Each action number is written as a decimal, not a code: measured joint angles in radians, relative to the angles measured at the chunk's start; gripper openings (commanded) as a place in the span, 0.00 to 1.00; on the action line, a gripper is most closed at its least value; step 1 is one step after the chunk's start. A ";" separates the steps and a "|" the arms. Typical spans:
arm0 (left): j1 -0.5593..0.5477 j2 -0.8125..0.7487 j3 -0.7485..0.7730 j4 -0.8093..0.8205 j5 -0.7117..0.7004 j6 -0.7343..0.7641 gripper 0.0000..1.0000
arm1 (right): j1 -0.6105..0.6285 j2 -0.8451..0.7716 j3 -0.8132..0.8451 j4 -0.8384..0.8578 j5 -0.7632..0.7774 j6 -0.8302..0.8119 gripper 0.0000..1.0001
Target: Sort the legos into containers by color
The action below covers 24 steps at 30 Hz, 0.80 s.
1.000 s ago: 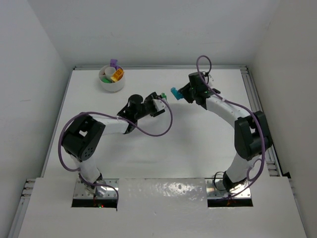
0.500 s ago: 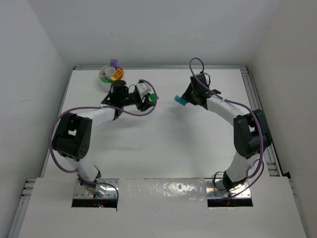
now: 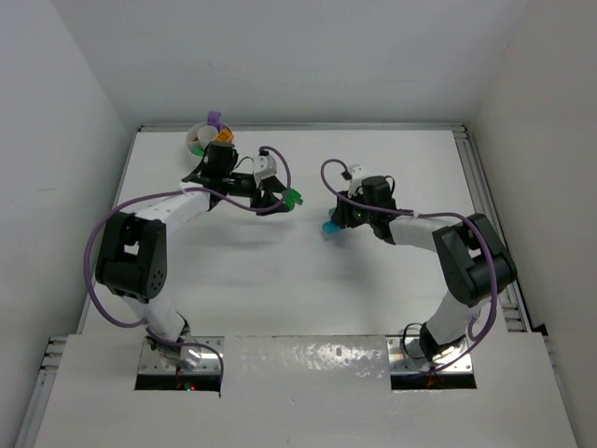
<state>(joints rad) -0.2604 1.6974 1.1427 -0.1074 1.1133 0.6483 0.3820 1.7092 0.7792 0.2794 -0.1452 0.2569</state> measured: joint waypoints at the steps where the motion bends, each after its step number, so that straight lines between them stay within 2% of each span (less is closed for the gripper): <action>1: 0.000 0.000 0.000 -0.011 0.004 0.008 0.00 | 0.000 0.000 0.000 0.027 -0.023 -0.018 0.12; 2: 0.000 0.000 0.000 -0.023 0.007 0.019 0.00 | 0.000 0.000 0.000 0.048 -0.039 -0.029 0.20; 4: 0.000 -0.001 0.000 -0.045 0.010 0.039 0.00 | -0.001 0.000 -0.003 0.090 -0.068 -0.046 0.27; 5: 0.000 -0.002 0.000 -0.058 0.010 0.050 0.00 | -0.002 0.000 -0.005 0.103 -0.077 -0.052 0.39; 7: 0.000 -0.003 0.000 -0.084 0.010 0.079 0.00 | -0.003 0.000 -0.005 0.113 -0.096 -0.059 0.45; 8: 0.000 -0.004 0.000 -0.097 0.010 0.093 0.00 | -0.003 0.000 -0.005 0.113 -0.103 -0.067 0.51; 10: 0.000 -0.005 0.000 -0.121 0.009 0.119 0.00 | -0.006 0.000 -0.003 0.104 -0.118 -0.085 0.53; 14: 0.000 -0.005 0.000 -0.132 0.009 0.146 0.00 | -0.007 0.000 0.030 0.054 -0.141 -0.129 0.66; 18: 0.000 -0.010 0.000 -0.138 0.008 0.161 0.00 | -0.007 -0.012 0.066 0.013 -0.169 -0.188 0.75; 24: 0.000 -0.011 0.021 -0.213 0.034 0.266 0.00 | 0.000 -0.125 0.083 -0.029 -0.345 -0.371 0.79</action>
<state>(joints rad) -0.2604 1.6859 1.1637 -0.3206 1.1477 0.9142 0.3817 1.5841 0.8619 0.2508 -0.4904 -0.1139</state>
